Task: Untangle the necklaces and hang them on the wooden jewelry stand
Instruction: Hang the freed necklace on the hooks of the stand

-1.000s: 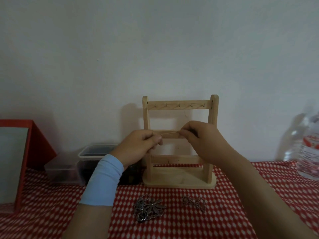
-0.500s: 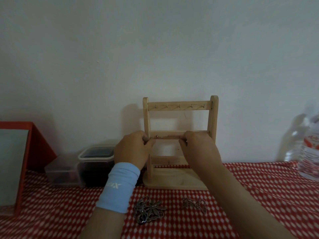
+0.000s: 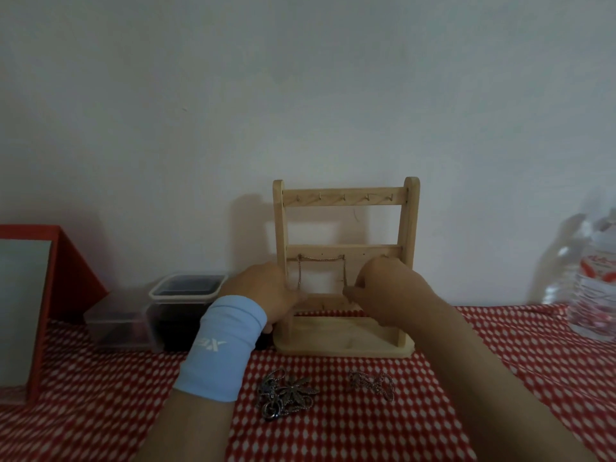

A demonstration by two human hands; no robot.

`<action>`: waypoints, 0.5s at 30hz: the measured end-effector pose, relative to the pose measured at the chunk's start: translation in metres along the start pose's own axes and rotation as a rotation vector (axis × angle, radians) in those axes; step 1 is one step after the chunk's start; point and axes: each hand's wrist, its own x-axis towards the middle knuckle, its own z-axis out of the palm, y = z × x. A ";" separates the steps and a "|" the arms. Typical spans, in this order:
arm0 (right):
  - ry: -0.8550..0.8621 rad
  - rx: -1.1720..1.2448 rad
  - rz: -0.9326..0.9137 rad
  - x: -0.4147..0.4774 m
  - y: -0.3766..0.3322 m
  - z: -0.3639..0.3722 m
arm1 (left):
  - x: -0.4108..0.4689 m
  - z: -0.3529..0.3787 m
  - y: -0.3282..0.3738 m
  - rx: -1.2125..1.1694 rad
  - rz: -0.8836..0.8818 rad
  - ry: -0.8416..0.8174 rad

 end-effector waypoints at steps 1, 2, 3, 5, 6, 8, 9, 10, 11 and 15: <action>-0.085 -0.015 0.012 -0.002 0.000 -0.004 | -0.001 -0.001 0.002 0.004 0.006 -0.001; -0.174 -0.019 0.021 -0.005 0.000 -0.008 | -0.002 -0.001 0.005 0.002 0.031 0.008; -0.259 -0.005 0.025 -0.007 0.001 -0.008 | -0.003 0.001 0.009 -0.014 0.071 0.009; -0.402 0.024 0.024 -0.010 0.001 -0.003 | -0.003 0.009 0.018 -0.089 0.160 -0.048; -0.459 0.008 0.014 -0.011 0.001 0.002 | -0.003 0.016 0.022 -0.121 0.190 -0.105; -0.551 -0.088 -0.019 -0.010 0.001 0.017 | -0.001 0.031 0.026 -0.116 0.229 -0.210; -0.590 -0.144 -0.025 -0.008 0.002 0.025 | 0.001 0.038 0.028 -0.081 0.245 -0.244; -0.626 -0.188 -0.023 -0.007 0.002 0.032 | 0.003 0.045 0.028 -0.034 0.258 -0.264; -0.647 -0.216 -0.022 -0.007 0.002 0.038 | 0.004 0.051 0.029 0.016 0.270 -0.277; -0.643 -0.256 -0.062 -0.009 -0.001 0.042 | 0.010 0.066 0.028 0.073 0.281 -0.341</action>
